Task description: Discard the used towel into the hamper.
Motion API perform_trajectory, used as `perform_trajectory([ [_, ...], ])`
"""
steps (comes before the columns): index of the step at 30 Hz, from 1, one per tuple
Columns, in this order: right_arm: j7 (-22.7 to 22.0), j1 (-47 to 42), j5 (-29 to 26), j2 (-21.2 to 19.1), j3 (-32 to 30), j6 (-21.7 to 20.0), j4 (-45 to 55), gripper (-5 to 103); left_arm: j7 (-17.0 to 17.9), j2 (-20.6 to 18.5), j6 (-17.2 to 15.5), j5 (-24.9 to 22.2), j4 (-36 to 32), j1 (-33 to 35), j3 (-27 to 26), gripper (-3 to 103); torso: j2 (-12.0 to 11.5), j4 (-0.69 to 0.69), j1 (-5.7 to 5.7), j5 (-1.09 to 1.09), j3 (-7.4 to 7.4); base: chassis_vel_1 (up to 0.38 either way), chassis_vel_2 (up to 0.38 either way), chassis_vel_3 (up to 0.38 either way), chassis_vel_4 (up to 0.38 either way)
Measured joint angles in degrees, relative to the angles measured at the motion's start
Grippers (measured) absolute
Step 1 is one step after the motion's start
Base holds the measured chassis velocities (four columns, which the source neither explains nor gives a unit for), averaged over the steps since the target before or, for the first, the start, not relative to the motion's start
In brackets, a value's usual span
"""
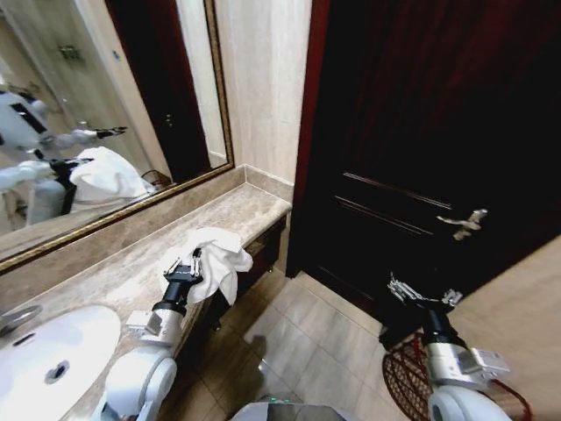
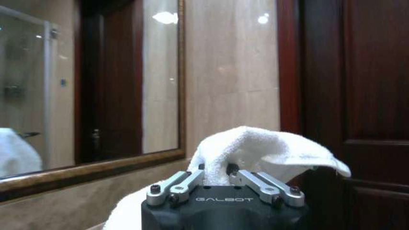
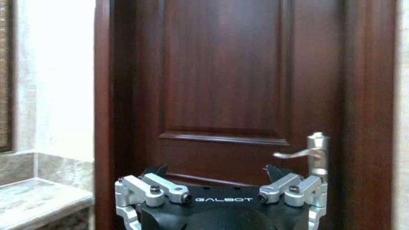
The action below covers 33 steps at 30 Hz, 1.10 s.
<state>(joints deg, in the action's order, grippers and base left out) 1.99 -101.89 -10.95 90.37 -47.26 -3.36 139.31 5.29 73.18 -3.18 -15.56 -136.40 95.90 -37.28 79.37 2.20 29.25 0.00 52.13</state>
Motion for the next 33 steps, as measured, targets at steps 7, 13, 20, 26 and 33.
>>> perform_trajectory([
  [7, 0.0, -0.3, 0.1, 0.2, 0.0, 0.4, 0.1, 100, 0.0, -0.1, 0.2, 0.0, 0.4, -0.1, 0.3, 10, 0.0, -0.01, 0.00, 0.00, 0.00, -0.057, -0.152, -0.144, -0.063],
  [13, 0.0, -0.4, 0.2, 0.2, 0.0, 0.6, 0.2, 100, 0.0, -0.1, 0.2, 0.1, 0.4, -0.2, 0.6, 10, 0.0, 0.00, 0.00, 0.00, 0.00, -0.115, -0.140, -0.129, -0.113],
  [20, 0.1, -0.5, 0.3, 0.2, 0.3, 0.7, 0.4, 100, 0.0, -0.2, 0.5, 0.3, 0.5, -0.1, 0.9, 10, 0.0, 0.00, 0.00, 0.00, 0.00, -0.129, -0.116, -0.123, -0.127],
  [26, 0.1, -0.7, 0.4, 0.1, 0.4, 1.0, 0.4, 100, 0.0, -0.1, 0.6, 0.6, 0.7, 0.1, 1.1, 10, 0.0, -0.01, 0.00, 0.00, 0.00, -0.124, -0.131, -0.114, -0.130],
  [33, 0.1, -0.7, 0.5, 0.1, 0.4, 1.0, 0.7, 100, 0.1, -0.2, 0.7, 0.6, 1.5, -0.2, 1.5, 10, 0.0, 0.00, 0.00, 0.00, 0.00, -0.110, -0.126, -0.120, -0.117],
])
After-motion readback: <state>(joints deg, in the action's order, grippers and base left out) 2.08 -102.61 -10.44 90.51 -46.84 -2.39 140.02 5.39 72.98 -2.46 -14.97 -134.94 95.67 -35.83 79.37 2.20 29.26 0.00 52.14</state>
